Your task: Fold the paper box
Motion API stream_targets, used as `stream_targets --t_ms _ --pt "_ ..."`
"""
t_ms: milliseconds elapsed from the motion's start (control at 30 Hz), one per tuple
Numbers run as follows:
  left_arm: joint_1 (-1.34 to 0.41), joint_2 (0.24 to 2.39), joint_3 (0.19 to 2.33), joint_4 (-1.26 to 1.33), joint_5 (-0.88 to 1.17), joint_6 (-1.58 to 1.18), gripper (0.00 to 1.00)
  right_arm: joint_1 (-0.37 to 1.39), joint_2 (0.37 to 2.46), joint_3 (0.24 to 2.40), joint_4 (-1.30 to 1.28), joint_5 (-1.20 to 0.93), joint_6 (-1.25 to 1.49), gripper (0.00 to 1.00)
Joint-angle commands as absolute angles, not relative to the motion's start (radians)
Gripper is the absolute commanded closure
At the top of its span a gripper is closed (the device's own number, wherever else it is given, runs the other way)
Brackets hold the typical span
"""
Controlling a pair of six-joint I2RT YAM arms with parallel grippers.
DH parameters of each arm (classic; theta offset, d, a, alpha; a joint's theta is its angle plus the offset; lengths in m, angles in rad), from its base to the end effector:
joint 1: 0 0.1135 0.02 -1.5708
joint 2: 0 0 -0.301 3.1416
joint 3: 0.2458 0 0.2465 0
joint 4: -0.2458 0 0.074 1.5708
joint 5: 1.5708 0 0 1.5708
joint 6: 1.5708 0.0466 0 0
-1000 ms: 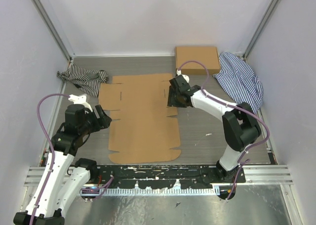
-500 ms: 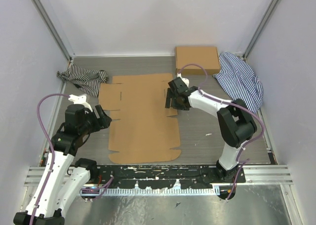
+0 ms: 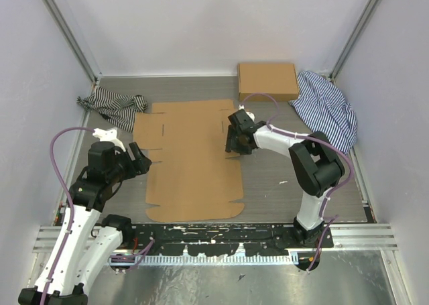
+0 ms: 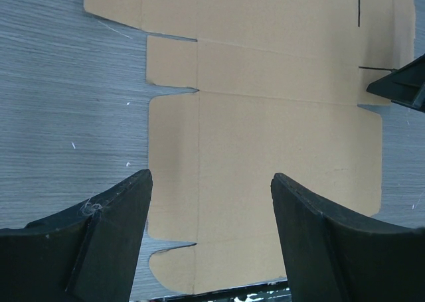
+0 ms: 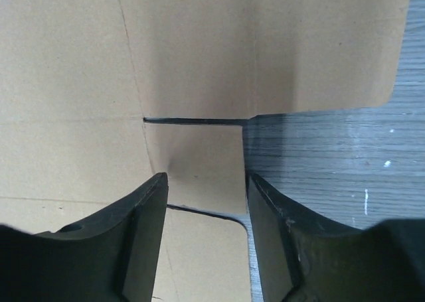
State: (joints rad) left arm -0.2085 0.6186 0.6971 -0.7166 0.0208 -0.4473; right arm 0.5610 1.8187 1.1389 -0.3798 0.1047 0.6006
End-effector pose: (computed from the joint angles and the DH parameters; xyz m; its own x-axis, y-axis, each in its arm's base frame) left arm 0.1028 -0.0227 0.2948 -0.6220 -0.3104 -0.7189 -0.0507 0.9321 -0.3586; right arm 0.3213 0.1961 0.1967 -0.8838 0.1085 -0.4551 0.0165 0.9794 0.2013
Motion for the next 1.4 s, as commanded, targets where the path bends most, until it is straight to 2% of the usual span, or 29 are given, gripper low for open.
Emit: stream_targets --t_ms 0,167,467,667,800,933,1100,1367 --pt "-0.212 0.609 0.694 -0.703 0.032 -0.448 0.21 0.56 1.825 1.133 -0.311 0.042 0.612 0.49" --pt "-0.212 0.611 0.694 -0.703 0.032 -0.449 0.21 0.56 1.805 1.126 -0.305 0.048 0.62 0.69" --pt "-0.211 0.613 0.695 -0.703 0.032 -0.449 0.21 0.56 1.728 1.125 -0.322 0.088 0.614 0.99" --pt "-0.212 0.62 0.69 -0.695 0.035 -0.464 0.2 0.56 1.65 1.143 -0.39 0.148 0.571 0.99" --pt "-0.211 0.63 0.692 -0.697 0.029 -0.487 0.2 0.56 1.599 1.167 -0.496 0.266 0.527 0.99" --pt "-0.211 0.634 0.641 -0.632 0.071 -0.62 0.22 0.56 1.519 1.141 -0.569 0.354 0.498 0.99" --pt "-0.212 0.7 0.524 -0.506 0.091 -0.772 0.23 0.56 1.454 1.095 -0.609 0.365 0.48 0.99" --pt "-0.212 0.928 0.448 -0.314 0.162 -0.841 0.18 0.559 1.491 1.092 -0.591 0.295 0.48 0.99"
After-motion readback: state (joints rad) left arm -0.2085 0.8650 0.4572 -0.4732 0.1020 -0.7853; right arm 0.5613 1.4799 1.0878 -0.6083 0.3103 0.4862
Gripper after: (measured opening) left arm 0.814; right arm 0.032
